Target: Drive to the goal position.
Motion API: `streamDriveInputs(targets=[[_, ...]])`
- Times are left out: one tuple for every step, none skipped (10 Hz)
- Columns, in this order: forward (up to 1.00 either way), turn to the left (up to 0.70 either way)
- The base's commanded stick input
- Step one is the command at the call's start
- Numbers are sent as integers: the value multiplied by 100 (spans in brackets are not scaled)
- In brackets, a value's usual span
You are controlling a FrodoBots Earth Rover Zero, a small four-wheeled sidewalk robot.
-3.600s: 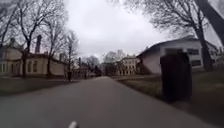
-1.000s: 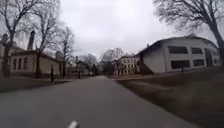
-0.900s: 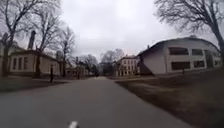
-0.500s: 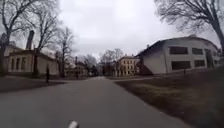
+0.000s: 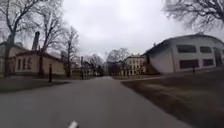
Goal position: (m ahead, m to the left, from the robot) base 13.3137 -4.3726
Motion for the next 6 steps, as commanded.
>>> streamDriveInputs(targets=[[100, 1], [100, 1], [100, 1], [100, 1], [100, 1], [100, 1]])
